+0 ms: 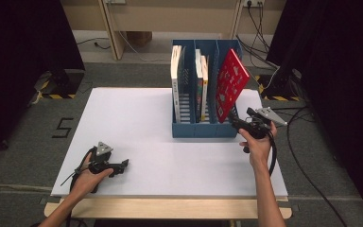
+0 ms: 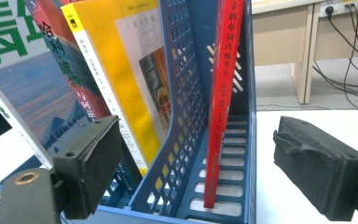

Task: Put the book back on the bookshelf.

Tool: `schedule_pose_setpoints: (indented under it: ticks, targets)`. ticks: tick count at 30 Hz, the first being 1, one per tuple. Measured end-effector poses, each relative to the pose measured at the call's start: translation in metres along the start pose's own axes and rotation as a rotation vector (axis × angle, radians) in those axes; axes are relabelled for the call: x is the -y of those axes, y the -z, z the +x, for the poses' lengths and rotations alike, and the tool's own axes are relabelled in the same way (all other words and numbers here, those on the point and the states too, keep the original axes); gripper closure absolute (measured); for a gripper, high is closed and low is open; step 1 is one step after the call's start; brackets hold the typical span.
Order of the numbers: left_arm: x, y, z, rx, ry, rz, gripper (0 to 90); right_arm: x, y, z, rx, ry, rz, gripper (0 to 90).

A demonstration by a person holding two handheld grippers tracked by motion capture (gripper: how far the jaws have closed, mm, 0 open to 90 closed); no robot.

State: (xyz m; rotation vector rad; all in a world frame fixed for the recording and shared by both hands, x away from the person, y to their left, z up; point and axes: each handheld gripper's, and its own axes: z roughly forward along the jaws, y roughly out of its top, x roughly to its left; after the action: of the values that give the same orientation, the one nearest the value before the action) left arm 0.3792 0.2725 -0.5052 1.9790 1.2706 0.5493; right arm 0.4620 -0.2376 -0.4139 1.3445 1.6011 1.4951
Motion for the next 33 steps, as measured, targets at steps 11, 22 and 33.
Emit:
schedule_pose_setpoints:
  ticks: [11,22,33]
  targets:
    - [0.0,0.0,0.0,0.0,0.0,0.0,13.2,0.004,0.009,0.001,-0.023,0.0,-0.008,15.6]
    - [0.0,0.0,0.0,0.0,0.0,0.0,13.2,0.012,0.013,0.003,-0.009,-0.008,-0.023,15.7]
    - [0.0,0.0,0.0,0.0,-0.001,0.0,13.2,0.017,0.016,0.005,-0.013,0.013,-0.014,16.7]
